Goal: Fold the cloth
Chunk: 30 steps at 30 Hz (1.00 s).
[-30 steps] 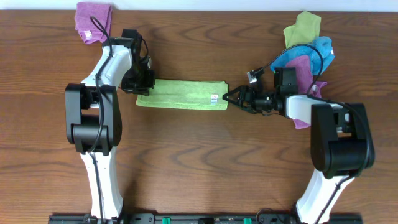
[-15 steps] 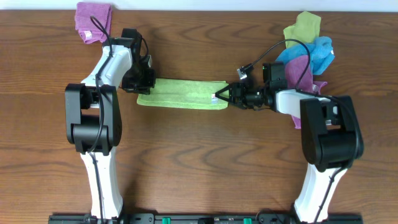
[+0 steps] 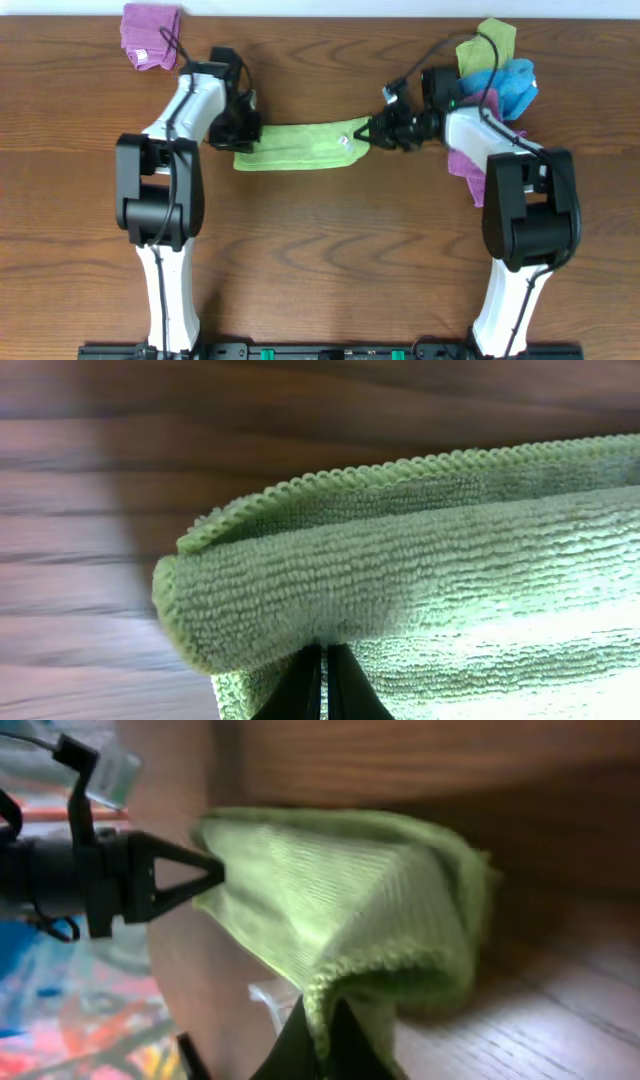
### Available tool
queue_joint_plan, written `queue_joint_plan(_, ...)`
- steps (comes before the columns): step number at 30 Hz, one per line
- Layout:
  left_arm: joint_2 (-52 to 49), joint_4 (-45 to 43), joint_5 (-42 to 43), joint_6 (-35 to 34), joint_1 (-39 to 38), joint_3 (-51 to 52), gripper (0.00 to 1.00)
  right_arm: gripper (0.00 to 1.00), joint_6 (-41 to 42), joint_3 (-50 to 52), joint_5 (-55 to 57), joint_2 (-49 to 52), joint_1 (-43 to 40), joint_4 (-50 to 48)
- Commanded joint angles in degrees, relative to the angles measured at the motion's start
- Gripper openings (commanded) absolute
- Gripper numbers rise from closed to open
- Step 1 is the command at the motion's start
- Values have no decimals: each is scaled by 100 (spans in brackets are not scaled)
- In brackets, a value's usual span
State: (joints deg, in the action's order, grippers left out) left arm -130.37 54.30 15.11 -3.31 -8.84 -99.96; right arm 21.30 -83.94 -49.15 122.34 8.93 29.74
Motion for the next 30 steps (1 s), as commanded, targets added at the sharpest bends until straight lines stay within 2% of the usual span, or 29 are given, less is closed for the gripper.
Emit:
queue_joint_plan(1,-175,-186,173,-367,-337,125,6,1,-922,-848,739,-260,372,752)
queue_joint_plan(4,-175,-446,466,-468,-514,125,6,1,-1071,-1379,1049,-278,728,1228)
queue_joint_plan(8,-175,-695,745,-664,-704,122,6,1,-1069,-1462,1036,-275,1097,1257)
queue_joint_plan(16,22,-699,833,-649,-520,-101,6,1,-1281,-1462,1038,-275,1141,1558)
queue_joint_plan(24,1530,-682,1025,-564,-42,-372,6,1,-1335,-1460,1751,-238,1346,1676)
queue_joint_plan(30,2820,-245,1001,-282,284,-372,6,1,-1388,-1460,2046,39,1617,1598)
